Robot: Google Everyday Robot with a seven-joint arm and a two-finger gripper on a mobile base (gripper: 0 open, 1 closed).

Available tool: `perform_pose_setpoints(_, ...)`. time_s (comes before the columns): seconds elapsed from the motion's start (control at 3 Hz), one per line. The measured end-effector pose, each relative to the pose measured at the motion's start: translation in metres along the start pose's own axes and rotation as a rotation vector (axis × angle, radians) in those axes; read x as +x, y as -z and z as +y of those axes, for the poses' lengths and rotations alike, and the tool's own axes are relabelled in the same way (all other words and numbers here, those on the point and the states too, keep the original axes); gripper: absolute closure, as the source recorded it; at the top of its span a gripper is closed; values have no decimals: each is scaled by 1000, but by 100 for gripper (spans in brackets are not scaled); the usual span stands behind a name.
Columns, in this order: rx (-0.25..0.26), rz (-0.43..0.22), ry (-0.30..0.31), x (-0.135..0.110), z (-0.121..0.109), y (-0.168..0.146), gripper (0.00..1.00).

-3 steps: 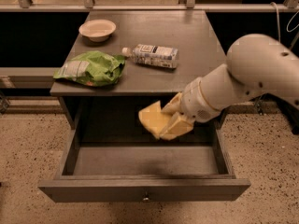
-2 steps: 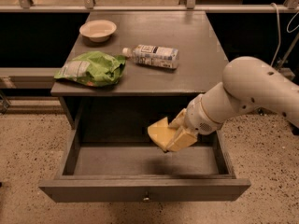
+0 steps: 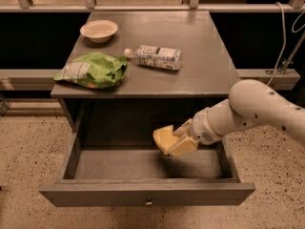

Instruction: Place sponge into top drawer

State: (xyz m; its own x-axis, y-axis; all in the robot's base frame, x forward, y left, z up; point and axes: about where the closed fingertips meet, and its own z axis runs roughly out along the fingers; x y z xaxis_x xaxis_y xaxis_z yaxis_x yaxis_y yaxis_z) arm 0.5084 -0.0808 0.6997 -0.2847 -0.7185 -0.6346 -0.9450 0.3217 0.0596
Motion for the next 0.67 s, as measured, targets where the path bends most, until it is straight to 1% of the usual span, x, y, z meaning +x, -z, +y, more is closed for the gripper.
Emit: perform_pose_setpoints(0.67,-3,2,5,-1,1,-2,28)
